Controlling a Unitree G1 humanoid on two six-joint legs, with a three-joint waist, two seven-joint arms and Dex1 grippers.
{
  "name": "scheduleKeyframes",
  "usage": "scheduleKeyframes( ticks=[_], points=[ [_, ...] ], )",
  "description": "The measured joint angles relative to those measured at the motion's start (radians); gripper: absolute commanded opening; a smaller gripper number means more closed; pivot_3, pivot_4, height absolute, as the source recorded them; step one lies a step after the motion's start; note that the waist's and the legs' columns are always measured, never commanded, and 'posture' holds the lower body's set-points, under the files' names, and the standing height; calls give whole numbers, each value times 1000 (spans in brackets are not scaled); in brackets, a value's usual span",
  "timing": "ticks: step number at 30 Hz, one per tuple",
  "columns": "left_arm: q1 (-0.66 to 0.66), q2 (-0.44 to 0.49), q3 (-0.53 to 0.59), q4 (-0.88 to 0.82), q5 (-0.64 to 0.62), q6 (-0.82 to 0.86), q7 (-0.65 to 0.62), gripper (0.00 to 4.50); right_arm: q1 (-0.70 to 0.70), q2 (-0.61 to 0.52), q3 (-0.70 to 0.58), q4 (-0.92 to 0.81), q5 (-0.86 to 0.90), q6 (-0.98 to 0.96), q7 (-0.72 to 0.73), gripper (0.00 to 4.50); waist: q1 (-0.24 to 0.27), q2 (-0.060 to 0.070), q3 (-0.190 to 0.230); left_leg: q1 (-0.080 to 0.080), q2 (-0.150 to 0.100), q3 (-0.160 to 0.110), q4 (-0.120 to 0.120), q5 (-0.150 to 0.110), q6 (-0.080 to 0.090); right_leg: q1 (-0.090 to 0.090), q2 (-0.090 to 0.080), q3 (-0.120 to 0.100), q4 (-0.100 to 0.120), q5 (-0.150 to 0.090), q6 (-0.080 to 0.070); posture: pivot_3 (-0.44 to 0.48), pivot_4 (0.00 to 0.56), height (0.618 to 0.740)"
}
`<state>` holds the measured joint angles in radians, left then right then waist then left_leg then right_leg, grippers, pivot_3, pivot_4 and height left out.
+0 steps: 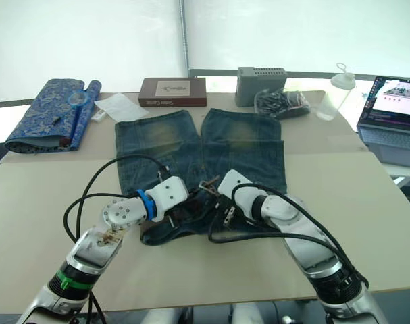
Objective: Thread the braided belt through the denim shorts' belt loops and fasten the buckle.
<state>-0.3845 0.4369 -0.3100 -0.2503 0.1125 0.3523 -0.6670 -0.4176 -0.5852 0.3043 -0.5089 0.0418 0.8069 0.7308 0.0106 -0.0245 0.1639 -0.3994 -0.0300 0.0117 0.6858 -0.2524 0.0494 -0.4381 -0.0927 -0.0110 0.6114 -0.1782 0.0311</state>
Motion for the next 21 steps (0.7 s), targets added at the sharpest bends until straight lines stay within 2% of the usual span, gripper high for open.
scheduleKeyframes(
  ticks=[2,4,7,9,14,17,21],
  points=[
    [-4,-14,0,27,0,-34,4,0,0,-19,4,9,0,-26,15,898,0,0,0,0,0,0,0,0,0,0,0,0,0,0,0,0,150,740],
    [-4,-19,-1,48,0,-74,8,0,4,-20,-7,13,21,-37,30,1517,0,0,0,0,0,0,0,0,0,0,0,0,0,0,0,0,150,740],
    [0,-27,-2,73,5,-139,24,0,18,30,-104,-6,144,67,52,2552,1,0,0,-1,0,0,0,0,0,0,0,0,0,0,0,0,150,740],
    [4,-29,-2,82,10,-174,33,0,19,54,-178,-33,230,176,54,2552,1,0,0,0,0,0,0,0,0,0,-1,0,0,0,0,0,150,740],
    [12,-40,-6,128,46,-280,75,0,-77,272,-499,-47,453,594,-4,2552,1,0,0,0,1,-1,0,0,0,0,-1,0,1,2,-2,0,150,740],
    [12,-47,-17,151,68,-337,90,0,-135,375,-584,-35,477,739,-74,2552,1,1,-1,-1,1,-1,0,0,0,-1,-1,0,2,2,-2,0,150,740],
    [12,-41,-21,185,103,-412,106,0,-169,453,-651,10,493,799,-157,2552,1,1,-1,-1,0,-1,0,0,0,-2,-2,0,2,3,-2,0,150,740]
  ],
)
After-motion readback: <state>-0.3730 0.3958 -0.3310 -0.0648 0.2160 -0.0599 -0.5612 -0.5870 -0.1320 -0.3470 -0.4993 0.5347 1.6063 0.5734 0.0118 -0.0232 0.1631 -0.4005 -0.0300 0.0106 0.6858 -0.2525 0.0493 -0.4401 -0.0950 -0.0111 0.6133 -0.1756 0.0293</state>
